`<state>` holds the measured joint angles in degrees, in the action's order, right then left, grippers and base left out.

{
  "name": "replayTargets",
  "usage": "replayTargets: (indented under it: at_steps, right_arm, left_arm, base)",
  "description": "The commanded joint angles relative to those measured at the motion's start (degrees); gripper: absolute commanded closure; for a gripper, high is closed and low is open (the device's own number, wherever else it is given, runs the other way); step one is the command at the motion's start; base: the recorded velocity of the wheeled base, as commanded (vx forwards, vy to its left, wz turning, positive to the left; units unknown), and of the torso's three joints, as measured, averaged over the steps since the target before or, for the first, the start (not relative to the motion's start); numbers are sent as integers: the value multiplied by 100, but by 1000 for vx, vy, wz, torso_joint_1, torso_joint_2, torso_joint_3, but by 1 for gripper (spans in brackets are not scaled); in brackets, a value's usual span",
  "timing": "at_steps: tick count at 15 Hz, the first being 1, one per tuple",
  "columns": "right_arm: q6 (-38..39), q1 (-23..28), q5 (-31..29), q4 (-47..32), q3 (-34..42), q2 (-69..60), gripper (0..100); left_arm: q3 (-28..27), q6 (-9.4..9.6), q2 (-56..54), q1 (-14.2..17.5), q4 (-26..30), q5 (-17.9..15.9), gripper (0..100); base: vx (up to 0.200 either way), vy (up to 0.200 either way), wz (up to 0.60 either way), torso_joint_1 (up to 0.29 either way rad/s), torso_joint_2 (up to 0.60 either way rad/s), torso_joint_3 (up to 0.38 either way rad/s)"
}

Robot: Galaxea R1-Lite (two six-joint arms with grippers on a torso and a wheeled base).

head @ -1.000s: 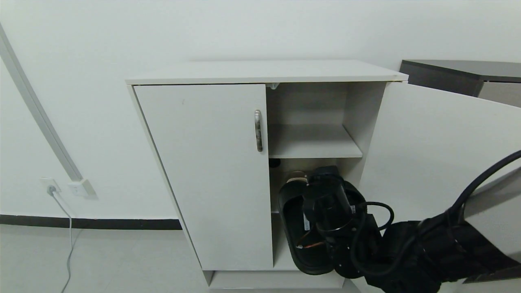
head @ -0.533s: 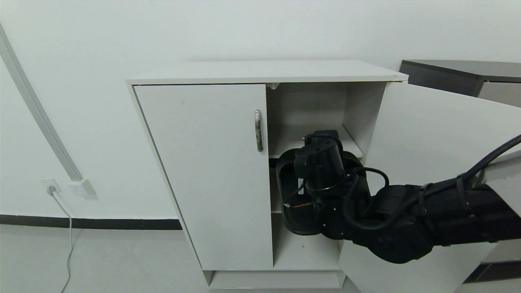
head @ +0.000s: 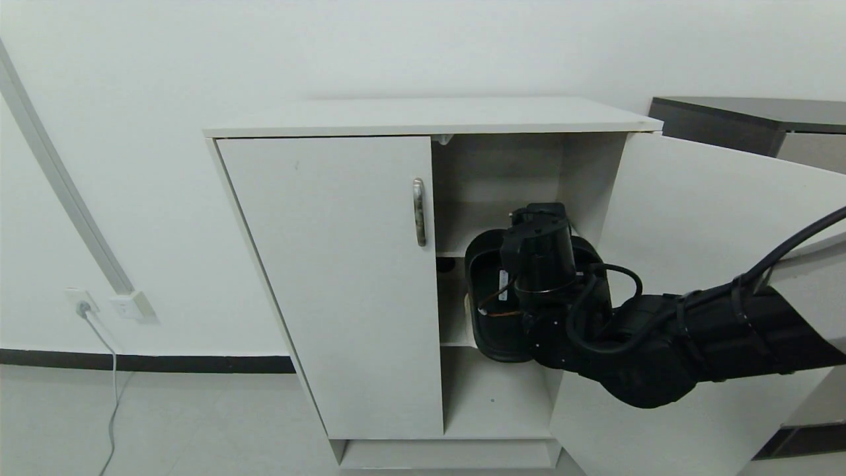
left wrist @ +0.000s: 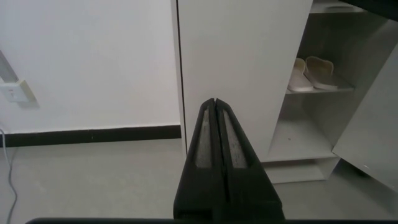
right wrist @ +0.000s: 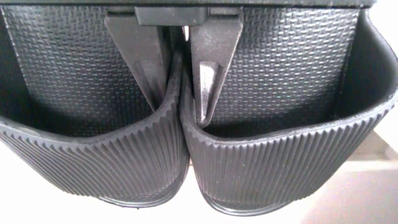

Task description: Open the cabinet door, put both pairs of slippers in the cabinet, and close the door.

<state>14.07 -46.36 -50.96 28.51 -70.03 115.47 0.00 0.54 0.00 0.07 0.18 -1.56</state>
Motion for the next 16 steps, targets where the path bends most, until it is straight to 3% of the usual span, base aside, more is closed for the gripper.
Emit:
replayTargets:
  at_steps: [1,8,16]
  right_arm:
    - [8,13,7,31,104,-33,100]
    - [8,13,7,40,148,-51,100]
    - [-18,13,24,40,113,-139,100]
  left_arm:
    - [0,-1,0,1,-9,-2,100]
    - [0,-1,0,1,-1,-2,100]
    - [0,8,0,1,-1,-2,100]
  base:
    - [0,0,0,0,0,0]
    - [0,0,0,0,0,0]
    - [200,0,0,4,4,3]
